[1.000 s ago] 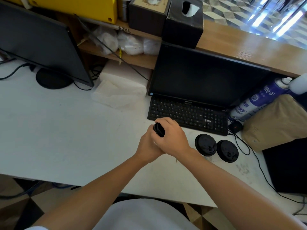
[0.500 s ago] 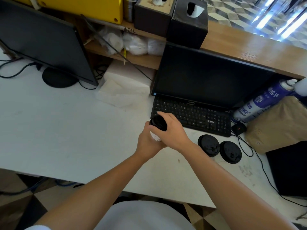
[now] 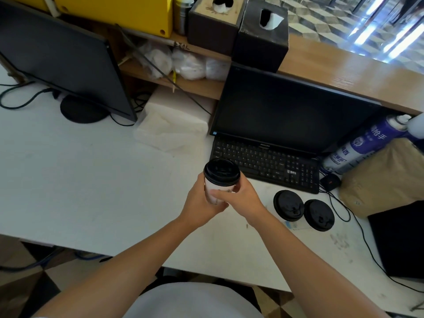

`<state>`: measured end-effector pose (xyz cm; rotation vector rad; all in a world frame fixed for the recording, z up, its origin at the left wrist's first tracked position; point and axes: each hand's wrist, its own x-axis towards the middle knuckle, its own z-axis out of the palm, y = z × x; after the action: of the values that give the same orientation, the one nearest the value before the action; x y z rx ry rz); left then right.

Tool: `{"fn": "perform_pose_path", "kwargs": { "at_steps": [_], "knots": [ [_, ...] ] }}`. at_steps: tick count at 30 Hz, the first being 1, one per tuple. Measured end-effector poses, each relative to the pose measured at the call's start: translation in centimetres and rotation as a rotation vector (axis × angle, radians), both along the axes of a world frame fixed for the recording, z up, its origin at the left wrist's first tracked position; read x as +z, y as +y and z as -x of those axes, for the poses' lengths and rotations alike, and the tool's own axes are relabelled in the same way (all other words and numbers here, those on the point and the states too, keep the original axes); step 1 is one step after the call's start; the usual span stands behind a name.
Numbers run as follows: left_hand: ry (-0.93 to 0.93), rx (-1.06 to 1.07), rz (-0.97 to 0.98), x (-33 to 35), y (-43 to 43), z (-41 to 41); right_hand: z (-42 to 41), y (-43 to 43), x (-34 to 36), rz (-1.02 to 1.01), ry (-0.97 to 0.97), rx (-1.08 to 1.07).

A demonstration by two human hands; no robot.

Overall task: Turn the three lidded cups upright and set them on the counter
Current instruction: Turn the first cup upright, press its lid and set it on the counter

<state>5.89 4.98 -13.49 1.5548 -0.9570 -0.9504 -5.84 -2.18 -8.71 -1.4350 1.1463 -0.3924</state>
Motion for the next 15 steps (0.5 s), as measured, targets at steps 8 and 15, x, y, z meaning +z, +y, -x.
{"fn": "perform_pose_path", "kwargs": {
  "at_steps": [8,15],
  "knots": [
    [-0.452,-0.308,-0.333,-4.2,2.3,-4.2,0.2,0.5,-1.9,-0.058,0.035,-0.021],
    [-0.888,-0.206,-0.713,-9.7,5.1,-6.7,0.0,0.6,-2.7,-0.069,0.074,-0.025]
  ]
}}
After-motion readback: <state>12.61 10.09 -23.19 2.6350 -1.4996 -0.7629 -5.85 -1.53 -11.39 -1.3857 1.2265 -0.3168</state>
